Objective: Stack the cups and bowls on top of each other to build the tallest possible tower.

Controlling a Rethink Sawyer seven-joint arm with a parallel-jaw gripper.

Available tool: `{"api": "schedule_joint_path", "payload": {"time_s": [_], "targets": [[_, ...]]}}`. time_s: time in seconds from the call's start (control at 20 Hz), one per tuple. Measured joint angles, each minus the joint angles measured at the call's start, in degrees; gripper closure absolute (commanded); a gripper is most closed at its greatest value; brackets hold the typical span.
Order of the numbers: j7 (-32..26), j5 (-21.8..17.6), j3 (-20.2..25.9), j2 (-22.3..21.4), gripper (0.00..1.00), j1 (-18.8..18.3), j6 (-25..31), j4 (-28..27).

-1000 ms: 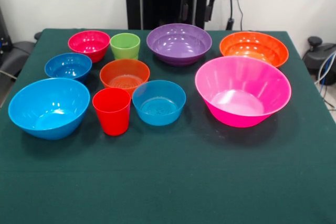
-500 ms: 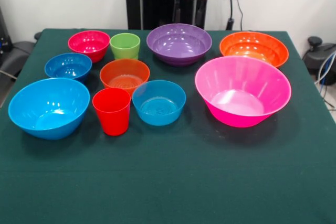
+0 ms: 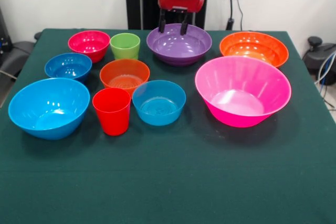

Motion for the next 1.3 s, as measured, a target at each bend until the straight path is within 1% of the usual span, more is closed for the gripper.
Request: {"api": "schedule_joint_path", "payload": {"time_s": [0.3,0.75,0.85,1.05,1.3], "targets": [[0.0,-0.1,-1.2,3.0,0.0,-0.1,-1.2,-2.7],[0.0,-0.1,-2.9,6.2,0.0,0.1,-3.5,-6.0],[0.0,-0.1,-3.5,7.0,0.0,0.6,-3.7,-6.7],[0.0,-0.1,-5.9,9.1,0.0,3.6,-4.2,-8.5],[0.0,-0.1,-6.1,10.4,0.0,5.7,-4.3,-9.3]]}}
